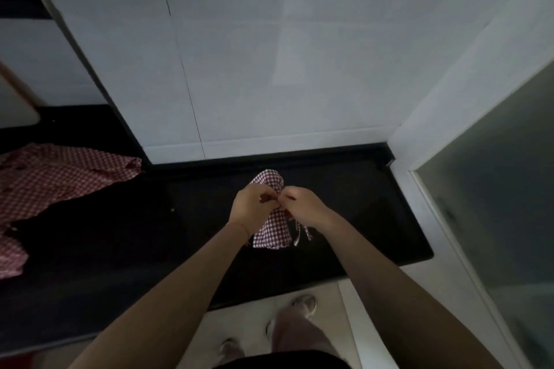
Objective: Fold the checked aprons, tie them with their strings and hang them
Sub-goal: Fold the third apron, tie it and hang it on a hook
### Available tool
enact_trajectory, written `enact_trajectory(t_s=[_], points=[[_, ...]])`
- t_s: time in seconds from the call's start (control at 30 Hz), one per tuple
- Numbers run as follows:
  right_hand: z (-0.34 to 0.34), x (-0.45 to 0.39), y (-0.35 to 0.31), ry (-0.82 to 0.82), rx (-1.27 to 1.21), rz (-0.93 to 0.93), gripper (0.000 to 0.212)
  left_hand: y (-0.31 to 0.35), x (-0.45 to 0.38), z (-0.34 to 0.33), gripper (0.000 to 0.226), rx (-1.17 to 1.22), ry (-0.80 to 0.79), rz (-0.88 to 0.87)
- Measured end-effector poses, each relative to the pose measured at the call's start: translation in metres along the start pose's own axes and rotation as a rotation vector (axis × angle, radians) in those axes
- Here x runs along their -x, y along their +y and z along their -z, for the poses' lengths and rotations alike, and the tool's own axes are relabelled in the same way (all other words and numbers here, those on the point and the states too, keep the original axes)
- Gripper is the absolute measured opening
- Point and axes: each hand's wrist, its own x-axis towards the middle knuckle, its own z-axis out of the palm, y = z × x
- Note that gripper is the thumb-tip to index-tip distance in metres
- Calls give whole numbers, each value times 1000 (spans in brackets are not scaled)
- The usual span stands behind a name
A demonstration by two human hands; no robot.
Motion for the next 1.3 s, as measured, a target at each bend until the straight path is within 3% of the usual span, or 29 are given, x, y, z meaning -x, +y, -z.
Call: enact_trajectory(t_s=[0.1,0.2,0.3,0.5,0.63,0.83,1.0,1.1,1.3], points=[[-17,-7,20,-63,-203,-139,29,-20,7,-20,8,95,-14,121],[-26,-8,33,-138,-549,-321,31,-30,10,-32,7,440,-35,377],[-32,-7,45,-114,-470,-292,19,-27,11,-39,11,592,-57,485],[-40,-9,48,11,-419,-222,30,-27,5,-36,13,562,-35,520],[-46,-12,43,60,-264,-138,6,-29,4,-27,13,520,-21,530],[-56,-3,24,82,-278,-65,7,-40,10,-9,11,482,-11,501],[-62,3,3,97,-241,-56,5,-49,13,15,17,402,-140,402],[-63,6,-9,110,-260,-38,11,-51,18,32,21,485,-237,414],[-55,10,-11,-4,-198,-3,17,-49,25,34,26,470,-403,339]])
